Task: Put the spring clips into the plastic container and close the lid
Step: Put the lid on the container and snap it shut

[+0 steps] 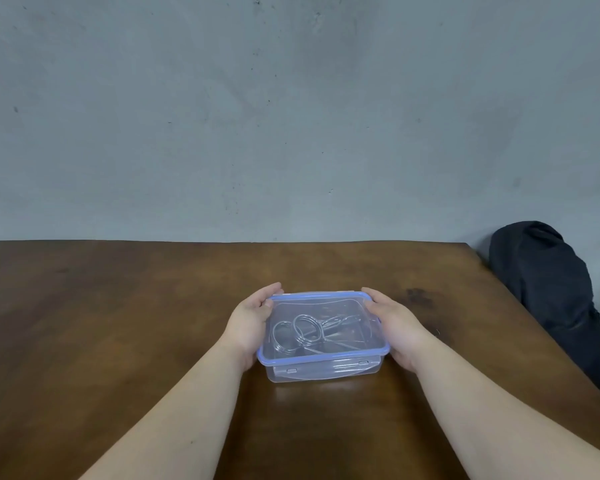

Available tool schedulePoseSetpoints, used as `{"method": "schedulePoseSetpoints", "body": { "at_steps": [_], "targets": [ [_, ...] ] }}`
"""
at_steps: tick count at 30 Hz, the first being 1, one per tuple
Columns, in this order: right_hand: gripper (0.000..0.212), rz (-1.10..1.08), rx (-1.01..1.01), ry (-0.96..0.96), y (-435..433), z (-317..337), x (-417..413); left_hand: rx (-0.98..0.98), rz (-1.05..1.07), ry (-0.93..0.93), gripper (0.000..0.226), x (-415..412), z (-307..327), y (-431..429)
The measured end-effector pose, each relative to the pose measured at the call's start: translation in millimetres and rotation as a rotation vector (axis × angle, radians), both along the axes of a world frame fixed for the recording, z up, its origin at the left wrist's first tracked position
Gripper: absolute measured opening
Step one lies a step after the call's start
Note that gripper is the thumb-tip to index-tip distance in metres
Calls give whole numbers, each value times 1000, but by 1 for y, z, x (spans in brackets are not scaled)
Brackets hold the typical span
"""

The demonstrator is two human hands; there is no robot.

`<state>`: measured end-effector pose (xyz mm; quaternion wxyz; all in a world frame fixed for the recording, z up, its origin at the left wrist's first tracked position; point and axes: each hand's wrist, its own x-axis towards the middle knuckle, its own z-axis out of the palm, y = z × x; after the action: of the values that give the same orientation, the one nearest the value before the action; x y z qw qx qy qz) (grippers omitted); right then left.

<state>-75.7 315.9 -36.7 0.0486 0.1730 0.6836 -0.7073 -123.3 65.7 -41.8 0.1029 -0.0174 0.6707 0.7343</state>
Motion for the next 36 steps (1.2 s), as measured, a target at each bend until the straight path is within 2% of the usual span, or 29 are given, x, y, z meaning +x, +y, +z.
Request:
{"method": "schedulePoseSetpoints", "body": {
  "at_steps": [4,10,16,22,26,32,36],
  "targets": [
    [32,-72,-216,37,-3,-4,5,126,1,-31,33,-5,-4,2],
    [36,-136,-285,56,-6,-8,9,251,-56,-87,34,-9,-4,2],
    [23,-40,-51,72,0,-1,6,52,-64,-157,39,-13,5,-6],
    [23,63,28,89,6,3,8,-163,8,-117,20,-5,10,1],
    [25,24,-42,74,4,-3,7,-289,-4,-88,35,1,7,8],
    [42,-108,-279,64,-1,-16,8,-54,-43,-126,37,9,6,6],
    [53,-72,-353,64,-3,-14,13,46,-32,-148,35,11,5,7]
  ]
}}
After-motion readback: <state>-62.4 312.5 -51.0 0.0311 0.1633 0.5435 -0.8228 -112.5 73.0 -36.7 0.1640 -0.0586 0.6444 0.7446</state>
